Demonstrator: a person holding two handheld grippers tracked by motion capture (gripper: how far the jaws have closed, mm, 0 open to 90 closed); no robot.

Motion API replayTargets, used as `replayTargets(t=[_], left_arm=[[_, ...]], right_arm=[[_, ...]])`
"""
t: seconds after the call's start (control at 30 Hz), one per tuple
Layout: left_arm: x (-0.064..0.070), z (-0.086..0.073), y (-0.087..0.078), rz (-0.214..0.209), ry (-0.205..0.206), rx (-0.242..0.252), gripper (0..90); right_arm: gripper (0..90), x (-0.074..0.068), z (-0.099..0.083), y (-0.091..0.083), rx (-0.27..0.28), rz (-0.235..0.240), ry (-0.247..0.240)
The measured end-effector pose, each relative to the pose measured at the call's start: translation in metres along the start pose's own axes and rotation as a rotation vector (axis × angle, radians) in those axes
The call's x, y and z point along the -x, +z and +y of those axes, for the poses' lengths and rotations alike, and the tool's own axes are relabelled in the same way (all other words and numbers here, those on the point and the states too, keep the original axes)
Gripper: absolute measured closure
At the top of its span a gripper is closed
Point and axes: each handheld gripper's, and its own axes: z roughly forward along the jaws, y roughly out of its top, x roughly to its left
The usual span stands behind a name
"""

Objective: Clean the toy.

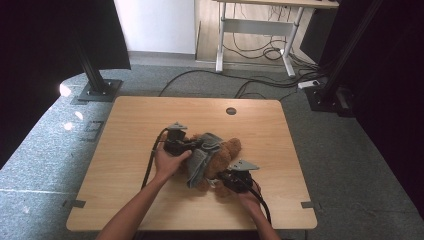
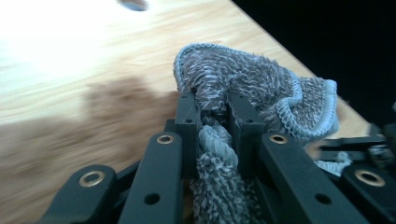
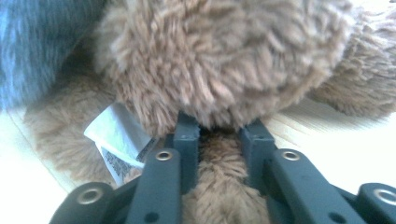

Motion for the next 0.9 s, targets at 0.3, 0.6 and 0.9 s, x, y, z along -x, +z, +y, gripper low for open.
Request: replayTargets(t=[0.3, 0.6, 0.9], left_arm=[[-0.053, -0.026, -0.043, 0.003, -0.108, 0.061, 76.0], [-0.067, -0.035, -0.065, 0.040, -0.116, 0.094, 75.9], [-0.070, -0.047, -0.063, 0.028, -0.117, 0.070, 76.6]], right_arm=[[79.0, -0.005, -0.004, -0.002, -0.006, 0.006, -0.020], [79.2, -0.007, -0.005, -0.002, -0.007, 0.016, -0.027], [73.8, -0.006, -0.006, -0.005, -0.002, 0.025, -0.014]])
